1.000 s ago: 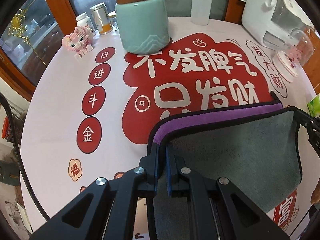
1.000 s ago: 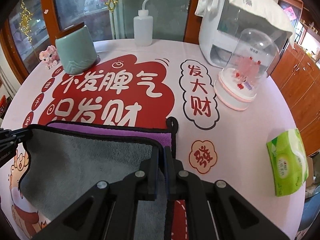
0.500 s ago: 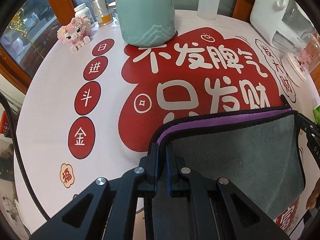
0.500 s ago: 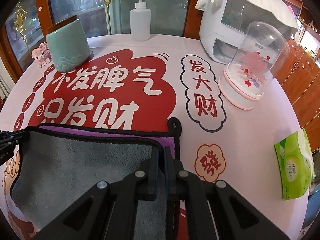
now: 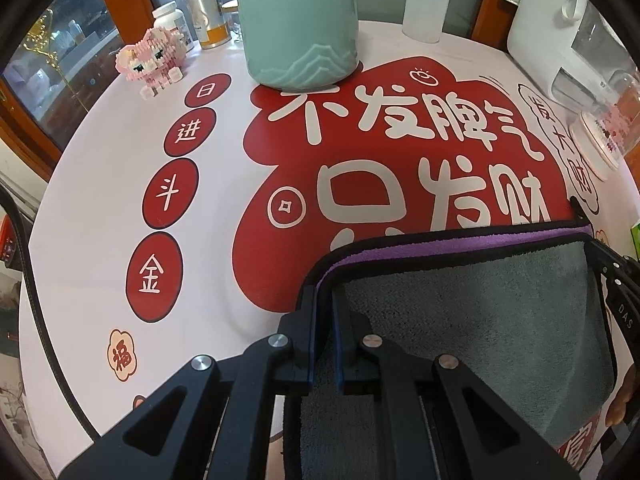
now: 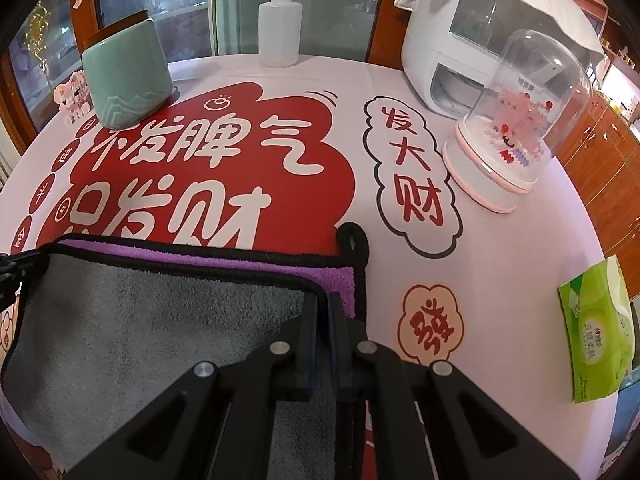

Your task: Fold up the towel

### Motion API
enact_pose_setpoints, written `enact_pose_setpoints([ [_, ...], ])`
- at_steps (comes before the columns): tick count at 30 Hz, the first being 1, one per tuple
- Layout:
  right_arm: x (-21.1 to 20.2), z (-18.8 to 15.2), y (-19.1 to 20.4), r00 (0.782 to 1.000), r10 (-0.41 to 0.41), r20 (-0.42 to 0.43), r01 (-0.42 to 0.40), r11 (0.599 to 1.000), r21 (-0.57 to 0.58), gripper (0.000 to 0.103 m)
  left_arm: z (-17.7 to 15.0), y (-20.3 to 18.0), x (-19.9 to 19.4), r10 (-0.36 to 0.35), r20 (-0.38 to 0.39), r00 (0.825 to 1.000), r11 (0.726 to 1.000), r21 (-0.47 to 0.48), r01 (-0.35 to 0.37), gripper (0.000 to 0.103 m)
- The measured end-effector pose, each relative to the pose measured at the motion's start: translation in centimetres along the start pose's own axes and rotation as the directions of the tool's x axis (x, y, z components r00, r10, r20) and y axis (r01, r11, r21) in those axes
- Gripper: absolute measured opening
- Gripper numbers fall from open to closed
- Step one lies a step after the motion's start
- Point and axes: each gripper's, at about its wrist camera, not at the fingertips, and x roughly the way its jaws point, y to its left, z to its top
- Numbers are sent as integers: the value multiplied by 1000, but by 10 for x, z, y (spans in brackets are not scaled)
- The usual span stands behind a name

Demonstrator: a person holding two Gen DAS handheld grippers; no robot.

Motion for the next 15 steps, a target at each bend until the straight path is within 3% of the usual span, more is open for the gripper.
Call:
enact_pose_setpoints([
  [6, -3, 0, 0, 1000, -6, -8, 6, 1000, -1, 7, -3, -3, -4, 32, 15, 999, 999, 4, -33, 12],
  [8, -7, 0, 0, 1000, -11, -8, 11, 1000, -10, 10, -4, -5, -8, 54, 15, 998, 998, 15, -54, 37],
  [11, -16, -2, -1, 1000, -1, -2, 1, 1000, -11, 16, -7, -8, -23, 50, 55, 997, 999, 19, -51, 66],
  [15, -34, -4, -2, 1000, 17, 21, -17, 1000, -7, 24, -11, -14, -46, 45, 102, 994, 999, 19, -47, 86],
])
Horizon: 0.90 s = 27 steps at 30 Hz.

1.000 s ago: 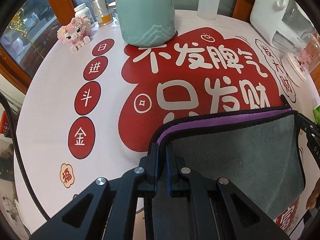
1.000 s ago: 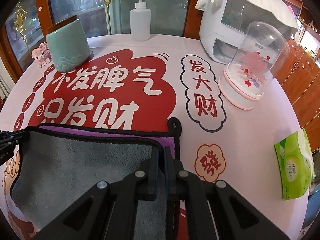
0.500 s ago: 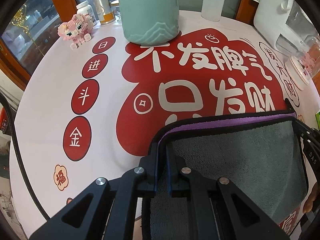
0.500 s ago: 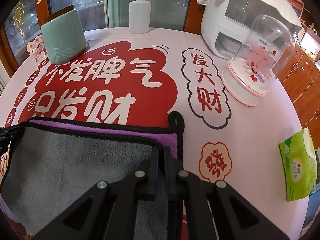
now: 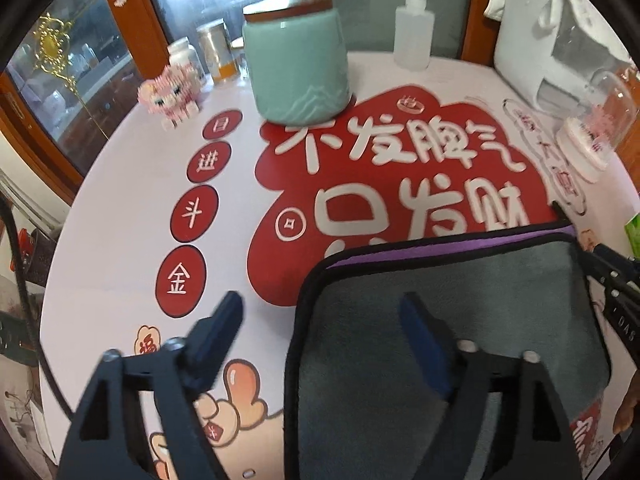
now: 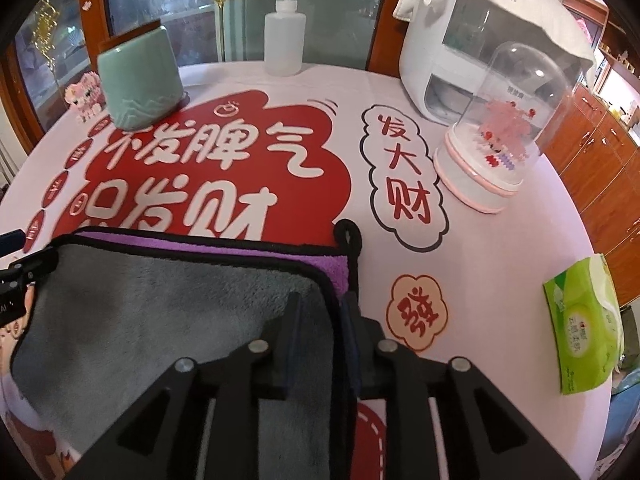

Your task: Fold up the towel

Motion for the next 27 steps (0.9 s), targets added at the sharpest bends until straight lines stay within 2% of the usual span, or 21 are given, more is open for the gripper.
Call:
enact_pose_setpoints([
  [1, -6, -1, 0, 1000, 4, 5, -4, 1000, 0, 25, -1, -1, -7, -11, 6, 1000, 1000, -6, 11, 91],
  [4, -22, -6, 1, 1000, 22, 15, -22, 1000, 3, 27, -6, -5, -21, -40, 9, 999, 999, -24, 41, 94],
  [7, -41, -13, 2, 999, 36, 29, -36, 999, 8, 32, -14, -6, -34, -57, 6, 998, 997, -50, 57, 103],
  [12, -70, -30, 1, 998, 48, 50, -49, 999, 18, 44, -32, 0, -56, -90, -8, 996, 989, -117, 88, 103],
  [15, -88, -42, 0, 997, 55, 58, -57, 998, 18, 46, -46, 2, -75, -94, 2, 996, 986, -142, 93, 103],
  [27, -154, -95, -2, 992, 110, 55, -112, 993, 47, 46, -97, -12, -150, -63, 40, 997, 993, -95, 67, 103],
])
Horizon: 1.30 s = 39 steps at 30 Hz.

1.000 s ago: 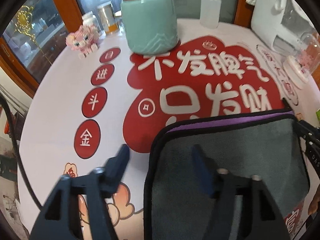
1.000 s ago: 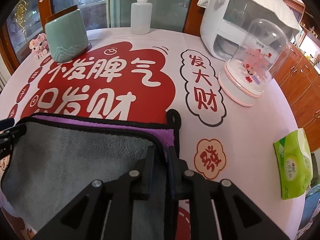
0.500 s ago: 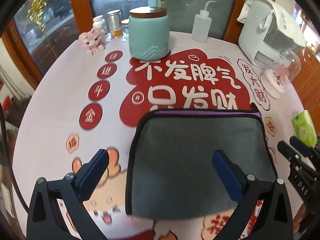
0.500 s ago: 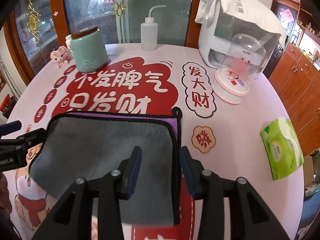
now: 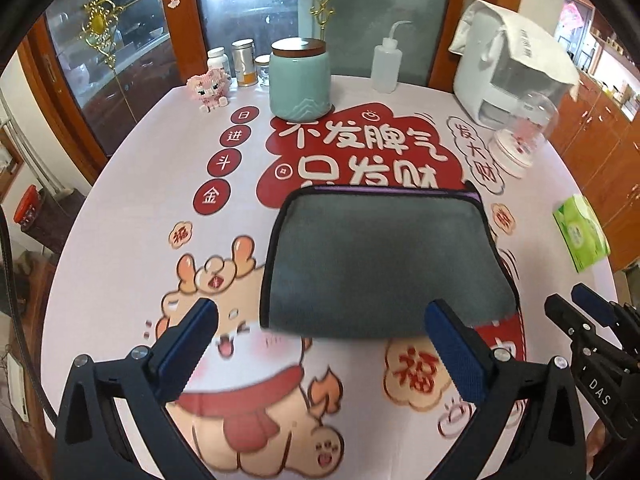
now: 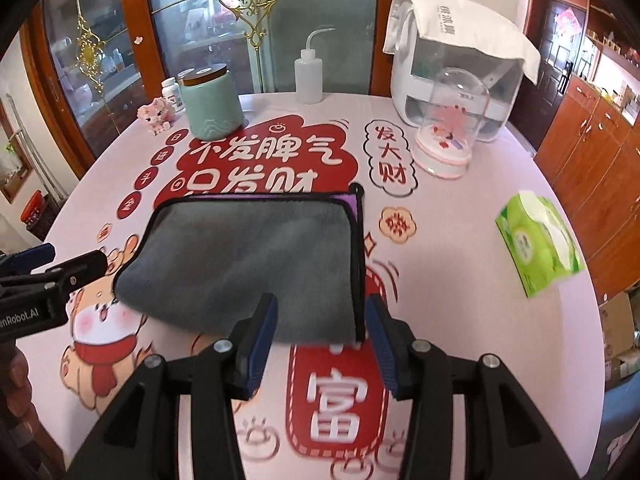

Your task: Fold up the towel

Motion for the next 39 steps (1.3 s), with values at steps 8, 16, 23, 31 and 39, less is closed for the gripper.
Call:
enact_pose_setpoints([
  [8, -42, -33, 5, 999, 33, -1, -33, 999, 1, 46, -36, -14, -51, -24, 22, 999, 999, 28, 23, 103],
  [16, -80, -57, 9, 998, 69, 11, -69, 997, 19, 46, -59, -17, -90, -49, 31, 998, 999, 15, 49, 103],
  [23, -102, -76, 16, 998, 51, 31, -51, 999, 5, 46, -79, -21, -118, -41, 48, 998, 999, 25, 40, 103],
  [31, -121, -93, 18, 998, 53, 21, -53, 998, 28, 47, -103, -26, -141, -44, 36, 998, 999, 23, 43, 103],
  [39, -144, -102, 17, 998, 31, 47, -34, 997, 69, 53, -121, -28, -158, -27, 32, 999, 1000, 3, 27, 103],
])
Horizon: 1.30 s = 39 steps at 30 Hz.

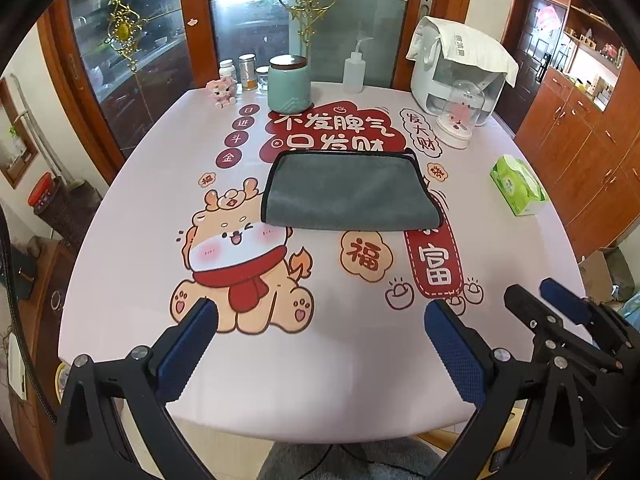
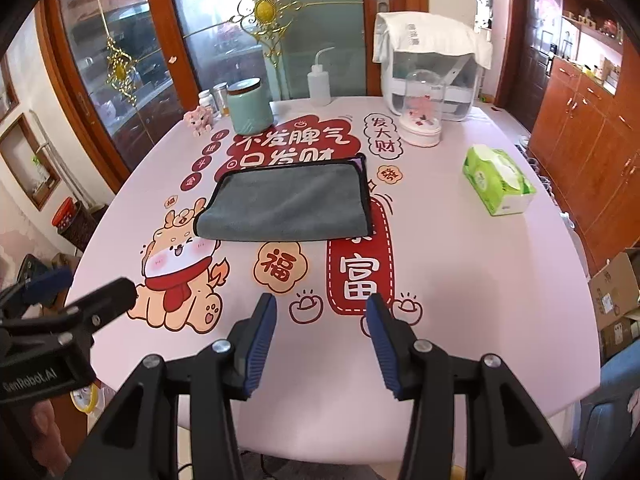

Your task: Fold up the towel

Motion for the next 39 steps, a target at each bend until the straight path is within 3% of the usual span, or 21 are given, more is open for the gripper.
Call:
enact_pose_setpoints([
  [6, -17, -8, 1, 999, -26, 35, 26, 1000, 2, 62, -11, -7, -15, 26, 34, 999, 999, 22, -27, 103],
  [39, -24, -18, 5, 998, -59, 35, 60, 998, -28, 62, -23, -12, -17, 87, 39, 995, 996, -4, -87, 103],
])
